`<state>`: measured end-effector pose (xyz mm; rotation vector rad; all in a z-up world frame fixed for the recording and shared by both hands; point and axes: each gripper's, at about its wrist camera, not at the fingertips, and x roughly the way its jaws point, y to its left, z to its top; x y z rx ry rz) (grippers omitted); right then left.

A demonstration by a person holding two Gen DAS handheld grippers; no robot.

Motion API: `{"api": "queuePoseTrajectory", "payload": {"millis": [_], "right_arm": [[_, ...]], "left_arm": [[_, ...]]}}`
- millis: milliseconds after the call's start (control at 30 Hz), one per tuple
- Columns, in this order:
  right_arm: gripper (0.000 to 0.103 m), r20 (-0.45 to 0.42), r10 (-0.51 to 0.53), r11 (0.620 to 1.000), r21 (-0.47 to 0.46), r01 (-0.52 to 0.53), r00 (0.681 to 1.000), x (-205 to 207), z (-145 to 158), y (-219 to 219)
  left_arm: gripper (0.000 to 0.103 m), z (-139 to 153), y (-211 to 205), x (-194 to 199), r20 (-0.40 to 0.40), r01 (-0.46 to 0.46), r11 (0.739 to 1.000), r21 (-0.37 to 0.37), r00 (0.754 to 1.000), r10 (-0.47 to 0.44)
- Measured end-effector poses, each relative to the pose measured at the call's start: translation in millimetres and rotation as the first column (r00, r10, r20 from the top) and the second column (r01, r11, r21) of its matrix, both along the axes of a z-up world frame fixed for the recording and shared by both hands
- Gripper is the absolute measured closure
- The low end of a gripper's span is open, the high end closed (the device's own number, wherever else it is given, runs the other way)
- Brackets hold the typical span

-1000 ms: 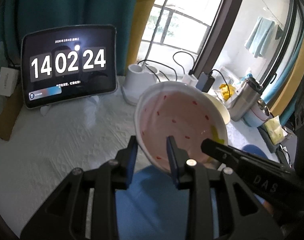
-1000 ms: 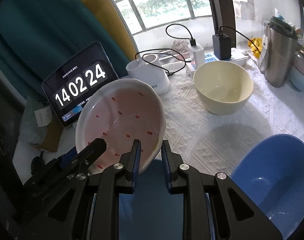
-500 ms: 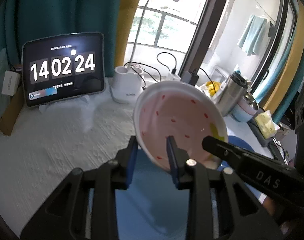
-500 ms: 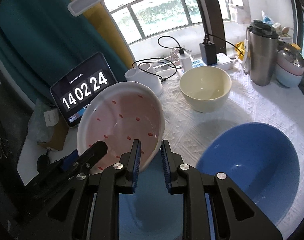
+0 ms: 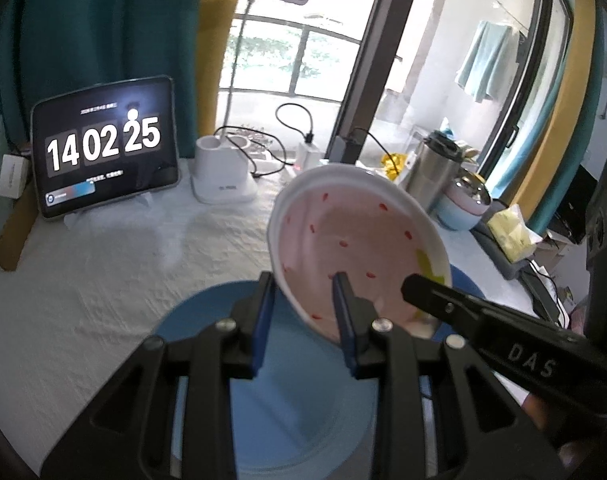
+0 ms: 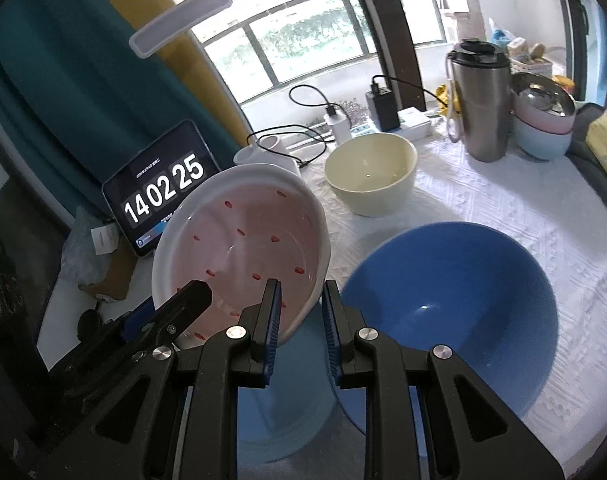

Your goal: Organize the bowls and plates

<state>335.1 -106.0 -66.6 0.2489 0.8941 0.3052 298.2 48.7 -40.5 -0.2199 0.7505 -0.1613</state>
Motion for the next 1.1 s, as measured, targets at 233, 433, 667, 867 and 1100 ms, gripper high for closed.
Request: {"api": "queuePoseTrajectory", "payload": {"millis": [233,433,667,867,1100], "right_arm": [[0.081,0.015,-0.019,1.0,-0.003,0.019,1.0,-13.5,4.3,-24.7],[0.081,0.017,-0.042,0.999,0.005,0.042,0.999,-21.3,3.6,-50.1],[0.081,0.001,-0.071,0.997,0.009,0.071,0.997,-29.6,-3.9,-79.7],[0.081,-0.019,-0.092,0.996,0.011,0.093,0.996,-33.1,-12.5,-98.8],[0.081,-0.062,-0.105,0.994,0.012,0.106,0.993,-34.1,-28.1,-111.4]], "left_arm": [[0.073,2.7,-25.4,-7.2,0.002,0.031,0.999,0.017,1.0,-0.031],[0.073,1.1,-50.6,-10.9,-0.009,0.058,0.998,0.035,0.998,-0.058],[0.073,-5.8,-81.9,-13.4,-0.032,0.097,0.994,0.051,0.995,-0.095],[0.073,-13.2,-102.0,-13.3,-0.056,0.125,0.99,0.068,0.991,-0.122],[0.073,-28.1,-114.0,-10.6,-0.099,0.145,0.985,0.09,0.986,-0.136]]}}
